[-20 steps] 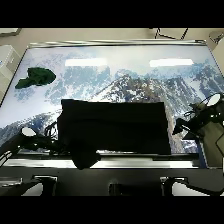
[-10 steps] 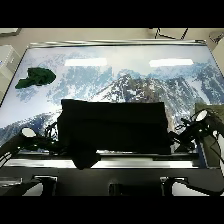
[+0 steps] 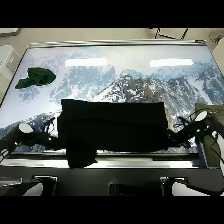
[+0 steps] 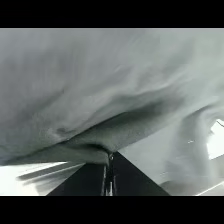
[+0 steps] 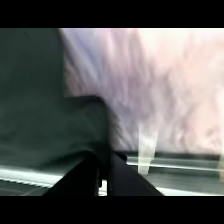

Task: Fold the clothes and pants, and hang the long-sleeved shirts on hangers.

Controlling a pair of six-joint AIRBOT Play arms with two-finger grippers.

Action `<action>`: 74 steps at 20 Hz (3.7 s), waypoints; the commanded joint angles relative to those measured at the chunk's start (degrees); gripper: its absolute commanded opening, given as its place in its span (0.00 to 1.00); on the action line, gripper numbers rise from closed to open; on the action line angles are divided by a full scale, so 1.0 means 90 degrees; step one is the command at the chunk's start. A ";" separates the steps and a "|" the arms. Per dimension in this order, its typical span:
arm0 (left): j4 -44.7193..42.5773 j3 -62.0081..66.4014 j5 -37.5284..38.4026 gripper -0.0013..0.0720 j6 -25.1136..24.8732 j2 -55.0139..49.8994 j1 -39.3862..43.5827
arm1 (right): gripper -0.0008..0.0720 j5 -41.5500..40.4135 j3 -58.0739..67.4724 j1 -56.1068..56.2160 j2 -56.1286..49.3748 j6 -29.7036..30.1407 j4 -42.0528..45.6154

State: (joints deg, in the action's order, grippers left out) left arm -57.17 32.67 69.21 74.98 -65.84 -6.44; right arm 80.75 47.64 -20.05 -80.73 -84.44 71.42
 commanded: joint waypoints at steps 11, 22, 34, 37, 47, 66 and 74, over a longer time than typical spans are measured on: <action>-0.0007 0.5843 0.0367 0.05 0.0199 -0.3174 -0.0027 | 0.07 -0.0831 0.3815 0.0801 -0.1865 -0.1044 -0.0491; 0.0121 0.6759 0.1489 0.72 0.0525 -0.4728 -0.0051 | 0.94 -0.0461 0.4209 0.0556 -0.2327 -0.0576 -0.0678; 0.0542 0.6853 0.1642 0.72 0.0527 -0.3415 0.0044 | 0.14 -0.0619 0.4095 0.0612 -0.3079 -0.0583 -0.2268; 0.0753 0.6849 0.1345 0.64 0.0529 -0.3376 0.0401 | 0.07 -0.0425 0.4223 0.0624 -0.2737 0.0075 -0.3045; 0.2283 0.6020 -0.1705 0.05 0.1175 -0.4646 0.3609 | 0.07 0.0175 0.4248 0.1559 0.0155 0.0024 -0.3276; -0.0678 0.6023 -0.1277 0.04 0.2402 -0.3468 0.2149 | 0.07 -0.2484 0.4240 0.4425 -0.0896 -0.0403 -0.4435; -0.1270 0.6020 -0.0447 0.05 0.1950 -0.0692 -0.0231 | 0.82 -0.3551 0.4240 0.5756 -0.3264 -0.0389 -0.6455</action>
State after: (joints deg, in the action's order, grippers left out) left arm -65.43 86.87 62.72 93.93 -79.33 -3.38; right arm 51.55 85.80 28.53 -103.26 -88.25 22.20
